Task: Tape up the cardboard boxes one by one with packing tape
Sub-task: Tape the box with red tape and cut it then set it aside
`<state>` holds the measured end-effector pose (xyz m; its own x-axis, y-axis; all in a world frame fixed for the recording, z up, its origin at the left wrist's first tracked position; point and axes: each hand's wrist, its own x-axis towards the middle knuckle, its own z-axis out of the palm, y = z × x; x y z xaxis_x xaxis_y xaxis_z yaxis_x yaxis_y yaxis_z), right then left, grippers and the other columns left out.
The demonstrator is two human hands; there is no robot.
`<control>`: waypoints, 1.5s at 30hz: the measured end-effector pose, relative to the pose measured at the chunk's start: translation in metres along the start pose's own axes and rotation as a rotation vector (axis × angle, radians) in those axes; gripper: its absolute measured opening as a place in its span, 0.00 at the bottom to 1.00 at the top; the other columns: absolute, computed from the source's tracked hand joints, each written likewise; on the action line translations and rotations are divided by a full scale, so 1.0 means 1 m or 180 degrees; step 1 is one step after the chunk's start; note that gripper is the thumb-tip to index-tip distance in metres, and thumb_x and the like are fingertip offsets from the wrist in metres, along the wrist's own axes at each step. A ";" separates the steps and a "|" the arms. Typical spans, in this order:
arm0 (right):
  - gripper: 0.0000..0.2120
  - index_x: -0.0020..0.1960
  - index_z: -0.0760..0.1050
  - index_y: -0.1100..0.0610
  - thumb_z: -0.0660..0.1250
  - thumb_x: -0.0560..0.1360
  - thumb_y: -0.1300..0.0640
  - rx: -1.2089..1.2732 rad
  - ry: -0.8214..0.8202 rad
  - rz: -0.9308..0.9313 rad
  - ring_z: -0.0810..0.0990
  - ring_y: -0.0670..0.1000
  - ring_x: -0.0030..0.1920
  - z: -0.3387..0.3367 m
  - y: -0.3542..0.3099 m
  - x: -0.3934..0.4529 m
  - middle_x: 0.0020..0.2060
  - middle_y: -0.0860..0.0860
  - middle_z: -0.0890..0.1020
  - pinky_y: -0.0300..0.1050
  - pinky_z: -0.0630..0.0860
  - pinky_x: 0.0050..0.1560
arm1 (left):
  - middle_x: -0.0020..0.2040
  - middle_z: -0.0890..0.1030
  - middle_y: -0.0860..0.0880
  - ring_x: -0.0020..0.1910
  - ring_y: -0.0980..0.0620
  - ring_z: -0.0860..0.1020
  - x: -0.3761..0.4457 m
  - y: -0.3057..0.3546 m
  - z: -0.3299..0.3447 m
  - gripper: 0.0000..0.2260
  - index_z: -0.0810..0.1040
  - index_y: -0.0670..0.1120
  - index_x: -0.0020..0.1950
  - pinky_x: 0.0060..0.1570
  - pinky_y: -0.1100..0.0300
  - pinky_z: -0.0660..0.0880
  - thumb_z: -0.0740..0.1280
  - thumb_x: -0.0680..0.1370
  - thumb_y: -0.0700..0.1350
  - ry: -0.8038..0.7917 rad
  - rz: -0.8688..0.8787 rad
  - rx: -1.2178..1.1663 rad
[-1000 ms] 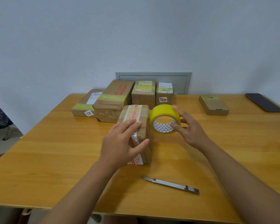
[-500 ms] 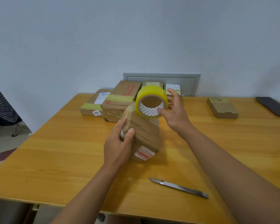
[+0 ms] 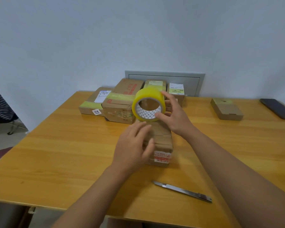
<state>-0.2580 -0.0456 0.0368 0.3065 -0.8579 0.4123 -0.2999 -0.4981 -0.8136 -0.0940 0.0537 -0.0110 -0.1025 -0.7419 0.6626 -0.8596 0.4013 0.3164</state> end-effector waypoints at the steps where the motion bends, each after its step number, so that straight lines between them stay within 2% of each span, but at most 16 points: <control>1: 0.34 0.71 0.61 0.39 0.73 0.74 0.60 0.0049 0.0010 0.0012 0.76 0.44 0.58 0.000 0.000 0.000 0.55 0.41 0.74 0.32 0.75 0.52 | 0.65 0.78 0.46 0.67 0.48 0.73 0.003 0.002 0.002 0.21 0.79 0.45 0.65 0.65 0.54 0.70 0.61 0.79 0.55 -0.0087 0.0322 0.0205; 3: 0.35 0.72 0.61 0.40 0.73 0.74 0.61 0.0125 0.0000 0.0042 0.77 0.44 0.56 0.001 0.003 0.000 0.54 0.42 0.75 0.33 0.75 0.52 | 0.66 0.78 0.47 0.68 0.48 0.73 0.007 0.005 0.006 0.25 0.78 0.48 0.66 0.67 0.51 0.69 0.60 0.79 0.63 -0.0378 0.0656 0.0529; 6: 0.36 0.72 0.59 0.39 0.73 0.73 0.61 0.0191 -0.0068 0.0069 0.78 0.47 0.56 0.003 0.005 0.001 0.55 0.46 0.76 0.38 0.77 0.55 | 0.69 0.76 0.48 0.70 0.47 0.72 0.006 0.006 0.012 0.32 0.75 0.51 0.70 0.69 0.47 0.69 0.57 0.76 0.71 -0.0682 0.0708 0.0858; 9: 0.37 0.71 0.59 0.37 0.73 0.73 0.62 0.0295 -0.0088 0.0099 0.78 0.47 0.57 0.004 0.007 0.002 0.56 0.49 0.77 0.40 0.77 0.56 | 0.69 0.76 0.48 0.69 0.46 0.73 0.007 0.007 0.013 0.33 0.73 0.53 0.72 0.67 0.47 0.71 0.54 0.76 0.72 -0.0735 0.0646 0.0975; 14: 0.35 0.71 0.60 0.36 0.73 0.74 0.61 0.0218 -0.0141 0.0105 0.77 0.41 0.55 -0.002 0.005 0.004 0.54 0.44 0.77 0.33 0.75 0.53 | 0.68 0.77 0.49 0.68 0.47 0.74 0.008 0.011 0.012 0.33 0.74 0.55 0.71 0.66 0.48 0.71 0.53 0.76 0.72 -0.0810 0.0542 0.0995; 18: 0.32 0.71 0.66 0.37 0.70 0.75 0.63 0.0017 0.0036 0.0078 0.80 0.45 0.50 -0.020 0.004 0.006 0.48 0.42 0.78 0.46 0.79 0.54 | 0.68 0.77 0.49 0.67 0.47 0.75 0.007 0.010 0.012 0.33 0.75 0.55 0.71 0.66 0.49 0.72 0.53 0.75 0.73 -0.0737 0.0507 0.0962; 21: 0.31 0.71 0.67 0.36 0.66 0.76 0.64 -0.0097 0.0249 0.0145 0.79 0.43 0.43 -0.050 0.011 -0.001 0.48 0.45 0.79 0.43 0.77 0.44 | 0.68 0.77 0.50 0.68 0.48 0.74 0.007 0.011 0.011 0.33 0.74 0.55 0.71 0.66 0.49 0.72 0.54 0.75 0.73 -0.0754 0.0483 0.0932; 22: 0.31 0.70 0.67 0.35 0.66 0.76 0.64 -0.0238 0.0333 0.0144 0.79 0.47 0.43 -0.062 0.014 -0.004 0.50 0.49 0.79 0.45 0.77 0.43 | 0.68 0.76 0.50 0.68 0.48 0.74 0.008 0.011 0.011 0.33 0.74 0.55 0.71 0.66 0.49 0.72 0.54 0.75 0.73 -0.0762 0.0471 0.0934; 24: 0.30 0.69 0.68 0.35 0.66 0.75 0.62 -0.0781 0.0414 0.0179 0.77 0.56 0.49 -0.084 0.022 -0.012 0.52 0.54 0.76 0.50 0.76 0.50 | 0.68 0.76 0.50 0.68 0.49 0.74 0.008 0.012 0.011 0.33 0.73 0.55 0.71 0.66 0.50 0.71 0.53 0.75 0.73 -0.0763 0.0460 0.0956; 27: 0.31 0.70 0.66 0.37 0.67 0.75 0.63 -0.1144 0.0218 0.0249 0.75 0.57 0.55 -0.097 0.037 -0.028 0.56 0.55 0.74 0.51 0.73 0.59 | 0.68 0.75 0.51 0.67 0.50 0.74 0.009 0.012 0.010 0.33 0.72 0.56 0.72 0.66 0.51 0.71 0.52 0.75 0.74 -0.0817 0.0455 0.0952; 29: 0.31 0.71 0.66 0.37 0.67 0.75 0.63 -0.1095 0.0204 0.0242 0.74 0.57 0.56 -0.095 0.046 -0.034 0.57 0.57 0.74 0.50 0.72 0.59 | 0.68 0.76 0.51 0.66 0.51 0.74 0.009 0.013 0.009 0.33 0.72 0.56 0.72 0.65 0.51 0.72 0.52 0.75 0.74 -0.0835 0.0433 0.0944; 32: 0.30 0.72 0.66 0.40 0.66 0.76 0.63 -0.1076 0.0257 0.0256 0.73 0.56 0.54 -0.090 0.051 -0.036 0.52 0.55 0.72 0.45 0.71 0.56 | 0.67 0.76 0.52 0.65 0.52 0.73 0.009 0.014 0.007 0.33 0.73 0.56 0.71 0.62 0.53 0.73 0.52 0.75 0.74 -0.0811 0.0425 0.0975; 35: 0.31 0.72 0.63 0.39 0.66 0.76 0.64 -0.1032 0.0217 0.0227 0.72 0.54 0.51 -0.088 0.056 -0.040 0.50 0.54 0.70 0.44 0.72 0.55 | 0.68 0.76 0.51 0.65 0.51 0.74 0.011 0.016 0.005 0.34 0.72 0.56 0.72 0.63 0.52 0.73 0.52 0.75 0.74 -0.0898 0.0395 0.0931; 38: 0.31 0.72 0.61 0.37 0.65 0.77 0.62 -0.0997 0.0186 0.0290 0.72 0.53 0.52 -0.084 0.063 -0.046 0.52 0.55 0.70 0.33 0.68 0.49 | 0.68 0.75 0.52 0.65 0.51 0.74 0.011 0.019 0.004 0.34 0.71 0.57 0.72 0.62 0.53 0.73 0.53 0.74 0.75 -0.0870 0.0378 0.0922; 42: 0.31 0.73 0.58 0.37 0.64 0.79 0.61 -0.1123 0.0238 0.0213 0.72 0.52 0.49 -0.079 0.067 -0.051 0.51 0.53 0.69 0.35 0.69 0.46 | 0.71 0.69 0.57 0.66 0.53 0.70 0.018 0.030 -0.002 0.39 0.59 0.60 0.78 0.55 0.60 0.71 0.52 0.71 0.77 -0.1128 0.0229 0.1054; 45: 0.32 0.73 0.56 0.36 0.64 0.79 0.62 -0.1200 0.0270 0.0144 0.71 0.50 0.48 -0.077 0.067 -0.050 0.51 0.52 0.68 0.32 0.69 0.44 | 0.70 0.68 0.53 0.67 0.52 0.68 0.031 0.039 -0.006 0.46 0.52 0.55 0.80 0.53 0.59 0.72 0.46 0.68 0.80 -0.1385 0.0054 0.1160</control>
<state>-0.3629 -0.0454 -0.0069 0.2143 -0.8796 0.4248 -0.6272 -0.4573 -0.6305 -0.1283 0.0494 0.0262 -0.2484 -0.9210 0.3002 -0.9653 0.2611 0.0023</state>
